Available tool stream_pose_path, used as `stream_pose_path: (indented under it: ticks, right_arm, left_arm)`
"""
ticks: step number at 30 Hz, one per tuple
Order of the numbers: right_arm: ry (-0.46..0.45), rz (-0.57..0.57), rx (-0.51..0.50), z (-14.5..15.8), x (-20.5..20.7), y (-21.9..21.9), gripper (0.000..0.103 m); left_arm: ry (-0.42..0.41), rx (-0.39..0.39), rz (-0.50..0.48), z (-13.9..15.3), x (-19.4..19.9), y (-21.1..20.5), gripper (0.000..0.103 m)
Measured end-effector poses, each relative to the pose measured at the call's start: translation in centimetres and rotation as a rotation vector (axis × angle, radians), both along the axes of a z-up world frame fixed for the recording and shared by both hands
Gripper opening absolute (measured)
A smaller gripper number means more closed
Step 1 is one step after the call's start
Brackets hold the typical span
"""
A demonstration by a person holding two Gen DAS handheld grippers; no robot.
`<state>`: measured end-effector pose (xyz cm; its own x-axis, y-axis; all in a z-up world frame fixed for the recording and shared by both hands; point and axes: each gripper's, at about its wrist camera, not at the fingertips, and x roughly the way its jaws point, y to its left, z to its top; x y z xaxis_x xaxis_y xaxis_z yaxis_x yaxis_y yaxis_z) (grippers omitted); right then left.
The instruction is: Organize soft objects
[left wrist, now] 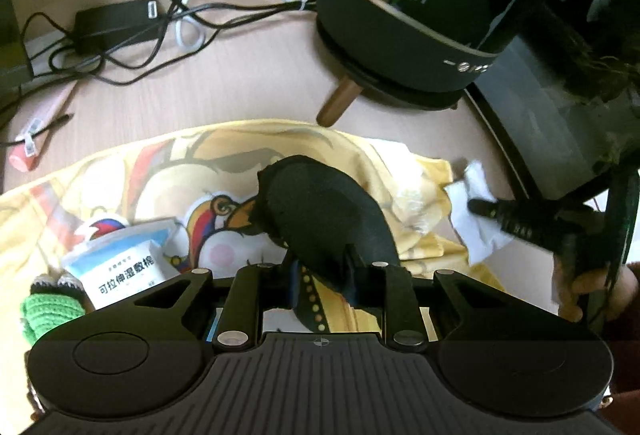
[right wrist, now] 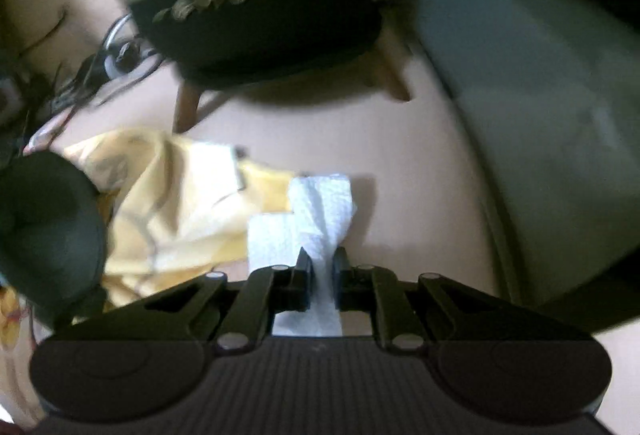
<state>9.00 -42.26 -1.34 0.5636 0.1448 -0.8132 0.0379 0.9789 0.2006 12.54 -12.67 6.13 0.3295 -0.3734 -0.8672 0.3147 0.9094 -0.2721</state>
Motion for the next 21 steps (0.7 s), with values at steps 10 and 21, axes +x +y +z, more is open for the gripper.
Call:
stream_pose_path:
  ticks: [10,21]
  right_arm:
    - [0.066,0.239,0.281,-0.4,-1.3,7.9,0.011]
    - [0.069,0.208,0.136,-0.7,-2.0,6.0,0.010]
  left_arm:
    - [0.037,-0.044,0.058,-1.9,1.0,0.7,0.028]
    - [0.092,-0.027,0.067,-6.8,2.1,-2.7,0.038]
